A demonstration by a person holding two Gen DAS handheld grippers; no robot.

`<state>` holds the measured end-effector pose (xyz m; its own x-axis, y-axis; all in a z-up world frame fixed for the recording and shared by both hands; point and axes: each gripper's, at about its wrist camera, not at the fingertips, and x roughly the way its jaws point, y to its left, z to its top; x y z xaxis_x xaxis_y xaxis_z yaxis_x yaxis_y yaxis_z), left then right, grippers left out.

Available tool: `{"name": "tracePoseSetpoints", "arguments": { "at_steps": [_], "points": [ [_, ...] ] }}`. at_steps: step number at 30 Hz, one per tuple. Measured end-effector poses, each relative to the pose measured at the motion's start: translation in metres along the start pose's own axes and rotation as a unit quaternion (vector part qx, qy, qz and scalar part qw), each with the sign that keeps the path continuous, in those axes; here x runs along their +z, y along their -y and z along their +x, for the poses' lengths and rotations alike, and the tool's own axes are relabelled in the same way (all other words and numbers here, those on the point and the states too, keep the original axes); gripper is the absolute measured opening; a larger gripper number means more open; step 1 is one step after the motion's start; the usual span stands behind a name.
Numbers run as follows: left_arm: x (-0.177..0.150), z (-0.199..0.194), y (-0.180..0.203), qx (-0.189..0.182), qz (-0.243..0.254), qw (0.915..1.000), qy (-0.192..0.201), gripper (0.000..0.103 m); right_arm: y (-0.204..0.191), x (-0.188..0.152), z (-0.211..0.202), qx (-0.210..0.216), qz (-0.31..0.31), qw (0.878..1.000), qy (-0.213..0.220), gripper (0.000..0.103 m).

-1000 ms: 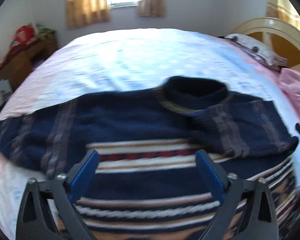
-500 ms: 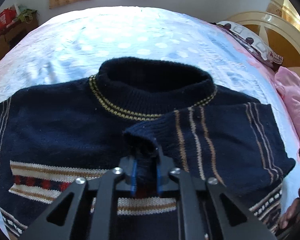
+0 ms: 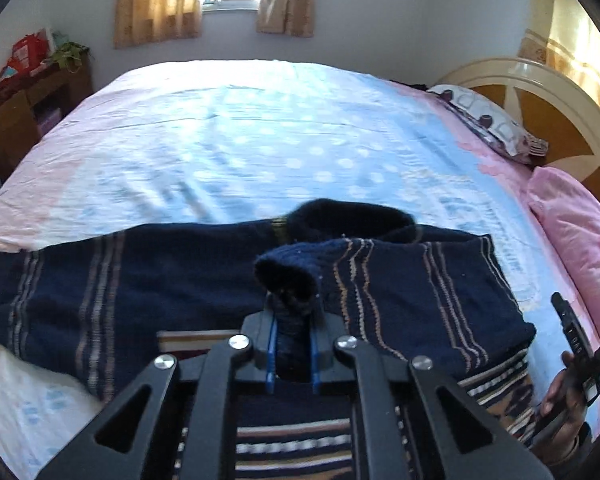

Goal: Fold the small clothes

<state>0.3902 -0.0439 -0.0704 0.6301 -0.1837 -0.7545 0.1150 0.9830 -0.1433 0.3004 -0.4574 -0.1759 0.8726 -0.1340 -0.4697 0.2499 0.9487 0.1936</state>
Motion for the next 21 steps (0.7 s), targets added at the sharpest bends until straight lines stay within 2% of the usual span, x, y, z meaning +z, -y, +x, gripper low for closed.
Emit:
{"name": "tracePoseSetpoints", "arguments": {
  "at_steps": [2, 6, 9, 14, 19, 20, 21],
  "points": [
    [-0.001, 0.003, -0.014, 0.018, -0.006, 0.9998, -0.002, 0.013, 0.000, -0.001, 0.000, 0.002, -0.003, 1.000, 0.000, 0.069],
    [-0.011, 0.015, -0.032, 0.029, -0.014, 0.9994, -0.016, 0.013, -0.007, -0.002, 0.002, 0.015, -0.020, 1.000, -0.008, 0.069],
    [-0.021, 0.038, -0.036, 0.041, -0.016, 0.9986, -0.031, 0.014, -0.020, -0.006, 0.005, 0.033, -0.052, 0.998, -0.020, 0.069],
    [-0.040, 0.067, -0.047, 0.110, -0.016, 0.9925, -0.051, 0.030, -0.048, -0.021, 0.024, 0.040, -0.126, 0.988, -0.085, 0.070],
    [-0.045, 0.053, -0.059, 0.110, -0.004, 0.9933, -0.034, 0.031, -0.051, -0.032, 0.042, 0.037, -0.143, 0.978, -0.147, 0.070],
    [-0.046, 0.048, -0.062, 0.123, -0.002, 0.9919, -0.031, 0.047, -0.050, -0.033, 0.046, 0.036, -0.144, 0.976, -0.160, 0.070],
    [-0.047, 0.044, -0.064, 0.138, -0.001, 0.9901, -0.026, 0.058, -0.049, -0.035, 0.047, 0.037, -0.144, 0.975, -0.165, 0.070]
  ]
}}
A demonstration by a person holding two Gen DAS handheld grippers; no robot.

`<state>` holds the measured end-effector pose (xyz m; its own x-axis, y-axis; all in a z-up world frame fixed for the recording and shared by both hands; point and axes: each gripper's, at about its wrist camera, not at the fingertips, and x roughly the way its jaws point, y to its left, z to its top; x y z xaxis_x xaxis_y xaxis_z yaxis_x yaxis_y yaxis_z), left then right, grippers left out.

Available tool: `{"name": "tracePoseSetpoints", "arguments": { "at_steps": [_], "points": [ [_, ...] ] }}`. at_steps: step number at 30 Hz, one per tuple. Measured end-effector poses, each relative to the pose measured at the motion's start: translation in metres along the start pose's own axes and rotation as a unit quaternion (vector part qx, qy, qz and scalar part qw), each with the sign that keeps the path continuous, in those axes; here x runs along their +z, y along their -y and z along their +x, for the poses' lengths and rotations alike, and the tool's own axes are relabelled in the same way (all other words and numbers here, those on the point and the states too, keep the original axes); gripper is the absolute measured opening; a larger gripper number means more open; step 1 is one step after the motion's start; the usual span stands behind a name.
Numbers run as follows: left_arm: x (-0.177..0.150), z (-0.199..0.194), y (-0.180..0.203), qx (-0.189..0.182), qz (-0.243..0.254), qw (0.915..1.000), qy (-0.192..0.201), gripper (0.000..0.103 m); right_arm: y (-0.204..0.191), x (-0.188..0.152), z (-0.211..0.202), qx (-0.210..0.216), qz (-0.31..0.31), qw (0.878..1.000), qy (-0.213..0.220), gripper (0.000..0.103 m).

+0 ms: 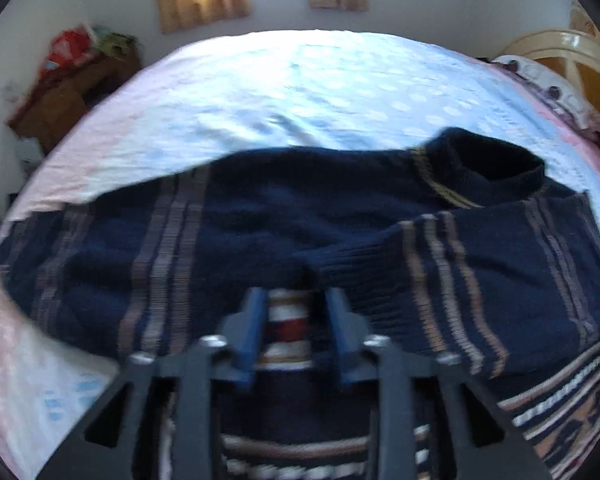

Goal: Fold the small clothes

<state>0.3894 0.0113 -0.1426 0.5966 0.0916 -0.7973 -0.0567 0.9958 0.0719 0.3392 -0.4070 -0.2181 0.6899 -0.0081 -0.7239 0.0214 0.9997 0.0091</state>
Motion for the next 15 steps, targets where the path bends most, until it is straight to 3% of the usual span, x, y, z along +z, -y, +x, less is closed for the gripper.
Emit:
{"name": "tracePoseSetpoints", "arguments": {
  "at_steps": [1, 4, 7, 11, 12, 15],
  "points": [
    [-0.002, -0.007, -0.005, 0.016, -0.001, 0.9998, 0.014, 0.073, 0.001, -0.001, 0.000, -0.001, 0.000, 1.000, -0.004, 0.070],
    [-0.005, -0.016, -0.009, 0.020, 0.003, 0.9992, 0.036, 0.075, -0.003, -0.003, -0.007, -0.016, -0.010, 1.000, -0.002, 0.070],
    [-0.007, -0.017, 0.000, 0.011, 0.005, 0.9992, 0.039, 0.075, -0.013, -0.001, -0.029, -0.046, -0.021, 0.997, 0.054, 0.070],
    [-0.007, -0.002, 0.020, 0.023, 0.032, 0.9988, 0.028, 0.077, -0.040, 0.001, -0.049, 0.016, -0.057, 0.992, 0.108, 0.070],
    [-0.008, 0.002, 0.025, 0.030, 0.037, 0.9986, 0.023, 0.077, -0.048, 0.001, -0.047, 0.030, -0.069, 0.992, 0.099, 0.070],
    [-0.010, 0.006, 0.026, 0.037, 0.031, 0.9985, 0.025, 0.081, -0.053, -0.002, -0.020, 0.038, -0.074, 0.996, 0.019, 0.069]
  ]
}}
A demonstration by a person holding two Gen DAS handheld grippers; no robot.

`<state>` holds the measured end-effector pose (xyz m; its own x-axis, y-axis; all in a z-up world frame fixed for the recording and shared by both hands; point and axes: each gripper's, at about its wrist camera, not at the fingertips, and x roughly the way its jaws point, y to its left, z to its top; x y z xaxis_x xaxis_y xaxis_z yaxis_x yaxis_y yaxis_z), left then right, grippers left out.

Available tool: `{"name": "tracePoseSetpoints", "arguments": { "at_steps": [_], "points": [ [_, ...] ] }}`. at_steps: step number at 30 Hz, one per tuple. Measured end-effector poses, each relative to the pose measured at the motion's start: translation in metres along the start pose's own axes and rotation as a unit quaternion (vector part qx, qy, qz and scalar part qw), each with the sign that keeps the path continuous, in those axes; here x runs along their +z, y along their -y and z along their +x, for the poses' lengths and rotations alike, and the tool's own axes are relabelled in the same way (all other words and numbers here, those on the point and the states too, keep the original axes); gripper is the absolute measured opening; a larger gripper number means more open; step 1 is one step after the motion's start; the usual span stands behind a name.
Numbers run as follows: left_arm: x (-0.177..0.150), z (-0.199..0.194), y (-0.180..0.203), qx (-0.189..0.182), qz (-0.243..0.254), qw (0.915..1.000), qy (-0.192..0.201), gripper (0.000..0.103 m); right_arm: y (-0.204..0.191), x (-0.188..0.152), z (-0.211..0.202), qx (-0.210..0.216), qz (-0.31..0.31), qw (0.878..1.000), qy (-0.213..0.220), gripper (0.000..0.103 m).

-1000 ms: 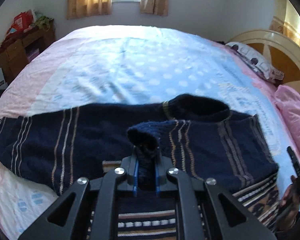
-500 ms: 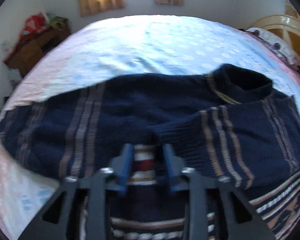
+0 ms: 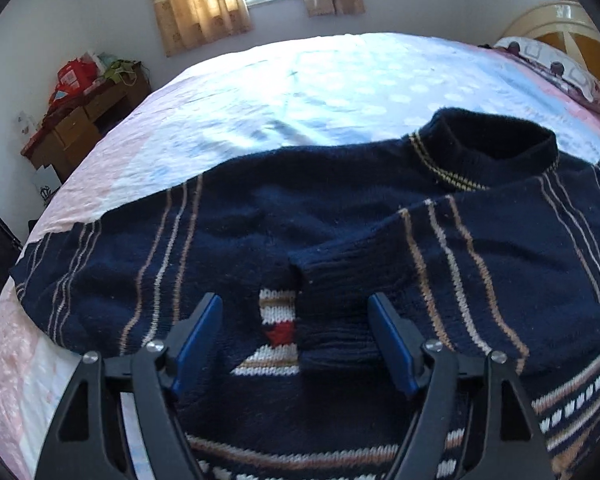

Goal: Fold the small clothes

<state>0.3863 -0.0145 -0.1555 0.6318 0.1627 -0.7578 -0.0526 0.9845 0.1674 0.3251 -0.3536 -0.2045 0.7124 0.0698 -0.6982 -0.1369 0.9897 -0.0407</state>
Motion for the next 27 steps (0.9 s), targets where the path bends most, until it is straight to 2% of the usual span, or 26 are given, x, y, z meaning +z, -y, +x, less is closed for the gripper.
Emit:
{"name": "tracePoseSetpoints", "arguments": {
  "at_steps": [1, 4, 7, 9, 11, 15, 17, 19, 23, 27],
  "points": [
    [-0.001, -0.001, -0.001, 0.002, -0.005, 1.0000, 0.000, 0.084, 0.005, -0.003, 0.008, 0.012, 0.011, 0.999, -0.033, 0.069],
    [-0.004, -0.003, -0.007, -0.016, -0.020, 0.9997, -0.005, 0.086, 0.015, -0.009, 0.006, 0.013, 0.028, 0.998, -0.050, 0.069],
    [-0.010, -0.006, -0.012, -0.032, -0.033, 0.9989, -0.011, 0.092, 0.016, -0.013, 0.002, 0.009, 0.031, 0.998, -0.051, 0.069],
    [-0.014, -0.006, -0.015, -0.037, -0.041, 0.9984, -0.009, 0.095, 0.010, -0.011, -0.004, -0.009, 0.021, 0.998, -0.057, 0.069],
    [-0.015, -0.003, -0.019, -0.049, -0.056, 0.9972, -0.013, 0.097, 0.002, 0.000, -0.018, -0.030, 0.023, 0.998, -0.040, 0.069],
    [-0.014, 0.004, -0.021, -0.057, -0.075, 0.9953, -0.024, 0.102, -0.032, 0.025, -0.027, -0.014, 0.001, 1.000, -0.022, 0.069],
    [-0.015, 0.003, -0.020, -0.058, -0.074, 0.9954, -0.022, 0.102, -0.059, 0.036, -0.017, -0.001, -0.020, 1.000, -0.023, 0.069],
    [-0.017, 0.002, -0.021, -0.061, -0.073, 0.9953, -0.020, 0.103, -0.078, 0.041, 0.002, -0.015, -0.032, 0.999, -0.029, 0.069],
    [-0.019, -0.001, -0.021, -0.066, -0.075, 0.9949, -0.016, 0.103, -0.081, 0.033, 0.033, -0.028, 0.005, 0.997, -0.070, 0.069],
    [-0.021, -0.003, -0.023, -0.074, -0.078, 0.9942, -0.011, 0.103, -0.084, 0.020, 0.026, -0.041, 0.014, 0.997, -0.065, 0.069]
  ]
}}
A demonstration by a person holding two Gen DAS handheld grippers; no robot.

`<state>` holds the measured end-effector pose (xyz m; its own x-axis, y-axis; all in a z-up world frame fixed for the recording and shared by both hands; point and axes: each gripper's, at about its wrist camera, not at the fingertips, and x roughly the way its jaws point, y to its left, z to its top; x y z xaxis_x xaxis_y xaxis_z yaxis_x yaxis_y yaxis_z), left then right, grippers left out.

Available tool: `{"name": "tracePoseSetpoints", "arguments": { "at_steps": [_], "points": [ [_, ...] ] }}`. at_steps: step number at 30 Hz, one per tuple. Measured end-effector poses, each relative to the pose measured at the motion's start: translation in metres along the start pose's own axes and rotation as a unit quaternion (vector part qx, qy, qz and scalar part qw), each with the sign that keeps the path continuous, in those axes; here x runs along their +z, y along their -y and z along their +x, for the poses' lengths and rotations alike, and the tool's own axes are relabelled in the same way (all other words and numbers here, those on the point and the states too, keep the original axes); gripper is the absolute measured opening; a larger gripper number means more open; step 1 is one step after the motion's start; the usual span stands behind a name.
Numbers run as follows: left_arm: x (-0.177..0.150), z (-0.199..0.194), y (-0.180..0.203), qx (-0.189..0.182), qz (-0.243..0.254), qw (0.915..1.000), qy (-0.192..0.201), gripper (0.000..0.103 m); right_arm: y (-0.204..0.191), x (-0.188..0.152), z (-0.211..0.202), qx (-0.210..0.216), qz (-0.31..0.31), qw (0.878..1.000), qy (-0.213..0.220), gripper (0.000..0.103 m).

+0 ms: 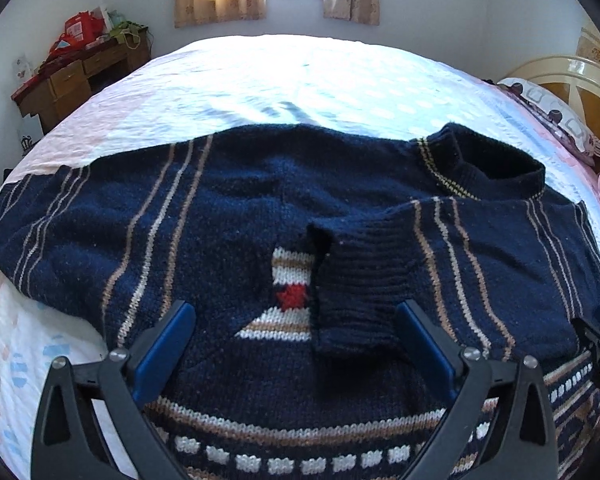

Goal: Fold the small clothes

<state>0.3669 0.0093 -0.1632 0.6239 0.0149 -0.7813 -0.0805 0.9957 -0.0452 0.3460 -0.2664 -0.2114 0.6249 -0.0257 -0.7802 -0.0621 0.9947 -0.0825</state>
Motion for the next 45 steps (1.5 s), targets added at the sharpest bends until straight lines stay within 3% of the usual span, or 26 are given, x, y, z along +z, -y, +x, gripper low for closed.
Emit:
{"name": "tracePoseSetpoints", "arguments": {
  "at_steps": [5, 8, 14, 18, 24, 26, 28, 31, 34, 35, 37, 41, 45],
  "points": [
    [0.000, 0.000, -0.003, -0.010, -0.005, 0.9999, 0.001, 0.103, -0.007, -0.003, -0.011, -0.018, -0.006, 1.000, -0.003, 0.069],
    [-0.001, -0.001, -0.004, -0.015, -0.008, 0.9999, 0.003, 0.103, -0.012, 0.008, -0.024, -0.003, 0.018, 1.000, 0.014, 0.069],
    [-0.003, -0.003, -0.007, -0.019, -0.012, 0.9997, 0.002, 0.103, -0.067, 0.025, -0.022, 0.028, -0.002, 0.998, 0.050, 0.069],
    [-0.003, -0.002, -0.007, -0.019, -0.013, 0.9997, 0.002, 0.103, -0.090, 0.018, 0.001, 0.038, -0.026, 0.999, 0.017, 0.069],
    [-0.003, -0.004, -0.009, -0.026, -0.015, 0.9995, 0.004, 0.103, -0.086, 0.005, -0.008, 0.055, -0.048, 0.997, 0.023, 0.068],
    [-0.005, -0.009, -0.016, -0.035, -0.028, 0.9989, 0.012, 0.103, -0.074, 0.000, -0.020, 0.042, -0.060, 0.997, 0.037, 0.061],
    [-0.009, -0.015, -0.021, -0.040, -0.033, 0.9986, 0.011, 0.103, -0.050, -0.001, -0.033, 0.025, -0.055, 0.997, 0.057, 0.059],
    [-0.019, -0.032, -0.029, -0.038, -0.039, 0.9975, 0.046, 0.103, 0.000, 0.013, -0.037, -0.014, -0.027, 0.997, 0.067, 0.058],
    [-0.022, -0.035, -0.029, -0.034, -0.041, 0.9971, 0.055, 0.103, 0.050, 0.036, -0.014, -0.048, 0.012, 0.998, 0.044, 0.051],
    [-0.021, -0.033, -0.027, -0.030, -0.036, 0.9976, 0.050, 0.103, 0.066, 0.042, 0.001, -0.053, 0.025, 0.998, 0.026, 0.045],
    [-0.021, -0.030, -0.022, -0.018, -0.025, 0.9986, 0.042, 0.103, 0.087, 0.049, 0.034, -0.071, 0.026, 0.997, -0.016, 0.043],
    [-0.029, -0.036, -0.019, -0.019, -0.004, 0.9992, 0.035, 0.103, 0.103, 0.052, 0.038, -0.067, 0.032, 0.997, -0.019, 0.043],
    [-0.050, -0.053, -0.031, -0.047, -0.013, 0.9987, 0.019, 0.103, 0.107, 0.033, -0.001, 0.004, 0.048, 0.999, 0.002, 0.043]
  ]
}}
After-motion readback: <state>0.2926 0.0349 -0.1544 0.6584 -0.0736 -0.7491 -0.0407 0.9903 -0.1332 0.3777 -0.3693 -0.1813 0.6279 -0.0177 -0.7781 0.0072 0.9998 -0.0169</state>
